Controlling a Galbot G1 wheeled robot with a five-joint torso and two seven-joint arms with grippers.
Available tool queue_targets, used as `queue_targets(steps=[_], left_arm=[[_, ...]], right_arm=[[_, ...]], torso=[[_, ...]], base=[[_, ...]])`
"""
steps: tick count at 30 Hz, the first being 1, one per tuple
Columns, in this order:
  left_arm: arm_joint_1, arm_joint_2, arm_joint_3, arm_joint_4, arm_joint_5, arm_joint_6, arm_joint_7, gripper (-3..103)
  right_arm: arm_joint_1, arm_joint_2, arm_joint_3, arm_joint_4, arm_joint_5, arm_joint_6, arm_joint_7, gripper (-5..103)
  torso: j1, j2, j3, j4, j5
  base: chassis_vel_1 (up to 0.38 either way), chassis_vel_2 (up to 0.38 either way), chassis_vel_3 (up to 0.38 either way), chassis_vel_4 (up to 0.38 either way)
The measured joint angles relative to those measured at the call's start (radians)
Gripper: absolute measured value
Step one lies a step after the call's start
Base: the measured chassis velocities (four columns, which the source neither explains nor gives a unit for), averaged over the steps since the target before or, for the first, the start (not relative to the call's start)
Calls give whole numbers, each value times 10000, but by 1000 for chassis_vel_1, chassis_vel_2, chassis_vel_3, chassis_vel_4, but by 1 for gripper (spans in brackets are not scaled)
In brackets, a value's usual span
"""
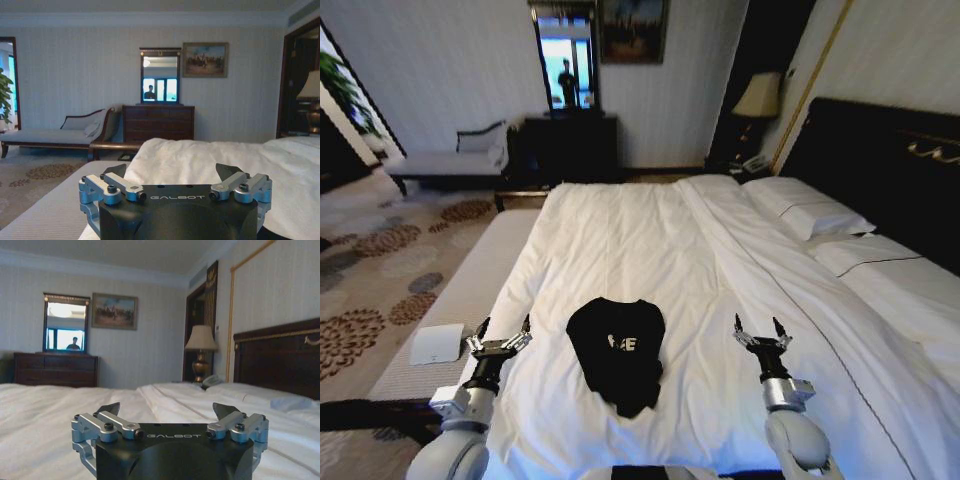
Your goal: Fold the clothes on the bed.
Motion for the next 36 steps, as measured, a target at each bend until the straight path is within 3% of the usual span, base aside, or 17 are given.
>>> queue_targets(steps=[17,31,36], left_arm=[[55,-11,-25,-2,17,-33,10,100],[120,107,-31,-215,137,201,-166,100],[-93,125,-61,-29,446,150,-210,100]], right_arm=[[-117,88,-86,165,-71,-298,-24,100],[-82,281,-340,-348,-178,294,-273,100],[-52,126,-591,-404,-177,107,-270,100]], torso=[[26,-19,12,-2,3],[33,-21,15,0,7],[33,-22,15,-1,6]], base=[[-27,15,3,-3],[19,-10,-22,14],[0,0,0,0]])
